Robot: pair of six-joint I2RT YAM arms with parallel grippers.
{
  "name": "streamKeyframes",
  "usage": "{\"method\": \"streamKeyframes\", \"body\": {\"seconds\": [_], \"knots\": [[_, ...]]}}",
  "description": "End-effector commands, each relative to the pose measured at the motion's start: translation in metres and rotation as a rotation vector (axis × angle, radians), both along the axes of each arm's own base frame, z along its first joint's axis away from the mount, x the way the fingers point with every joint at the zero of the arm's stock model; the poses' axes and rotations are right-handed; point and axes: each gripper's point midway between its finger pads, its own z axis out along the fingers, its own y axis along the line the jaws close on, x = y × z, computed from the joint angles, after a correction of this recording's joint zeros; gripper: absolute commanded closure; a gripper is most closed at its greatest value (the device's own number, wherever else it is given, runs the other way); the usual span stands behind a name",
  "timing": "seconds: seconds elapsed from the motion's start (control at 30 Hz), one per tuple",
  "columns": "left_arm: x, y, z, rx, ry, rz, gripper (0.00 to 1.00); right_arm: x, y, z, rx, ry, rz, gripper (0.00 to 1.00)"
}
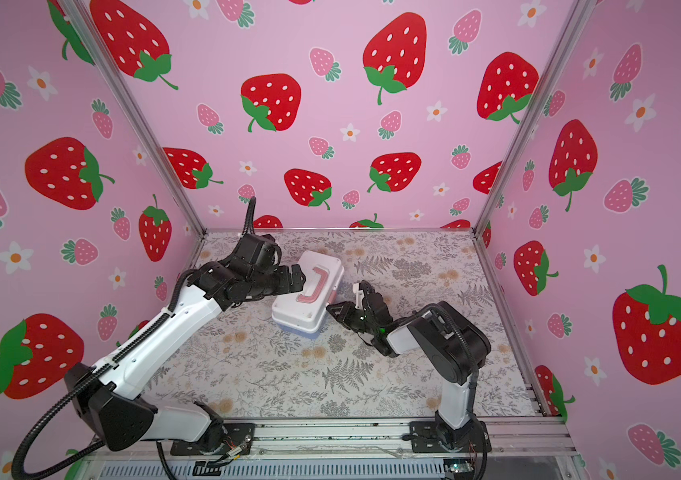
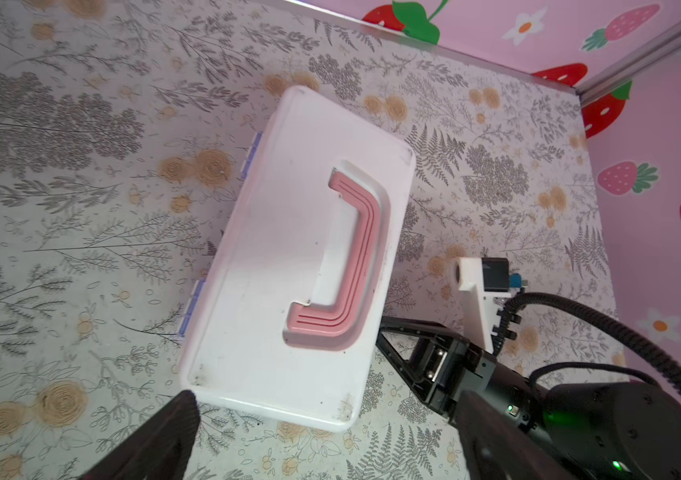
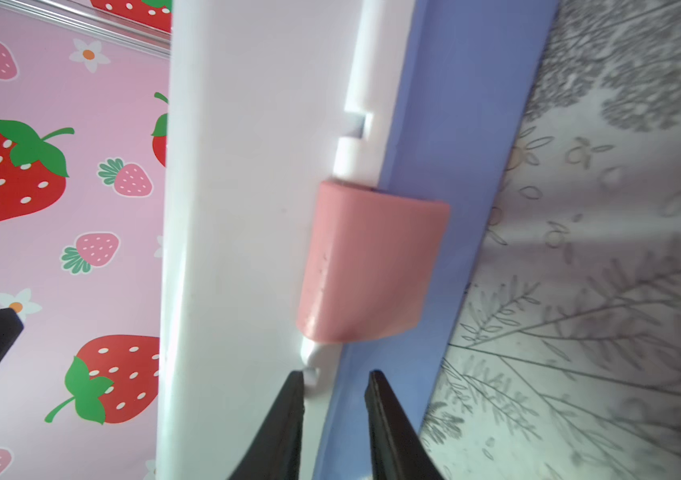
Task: Pack the tool kit
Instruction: 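Open both grippers and lift them away from the closed tool box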
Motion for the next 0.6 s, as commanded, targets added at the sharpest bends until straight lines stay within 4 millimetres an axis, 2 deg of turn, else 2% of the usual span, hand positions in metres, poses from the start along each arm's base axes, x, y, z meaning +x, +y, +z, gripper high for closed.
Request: {"method": "streamKeyframes", "body": {"seconds": [0.0,0.2,0.23,0.27,0.37,0.4,0.5,0.57], "knots": [[-0.011,0.033,-0.004,0.069,0.003,0.08,0.01,0.01,-0.039,0.022,-0.007,-0.057,-0.066,0.65],[-0.018,0.072,0.025,0.028,-0.162,0.22,0.01,0.017,-0.121,0.07,-0.145,-0.239,-0.193,0.47],[-0.019,0.077,0.031,0.024,-0.196,0.243,0.01,0.017,-0.134,0.08,-0.184,-0.282,-0.223,0.18],[-0.022,0.085,0.039,0.022,-0.237,0.273,0.01,0.017,-0.149,0.092,-0.237,-0.339,-0.271,0.01],[-0.03,0.106,0.061,0.009,-0.355,0.357,0.01,0.014,-0.201,0.12,-0.414,-0.474,-0.473,0.01],[-0.033,0.112,0.068,0.003,-0.395,0.382,0.01,0.007,-0.218,0.138,-0.435,-0.535,-0.55,0.01],[-0.044,0.13,0.087,-0.022,-0.532,0.437,0.01,-0.015,-0.258,0.173,-0.443,-0.671,-0.74,0.01],[-0.043,0.131,0.096,-0.018,-0.676,0.407,0.01,-0.031,-0.278,0.188,-0.4,-0.739,-0.847,0.01]]}}
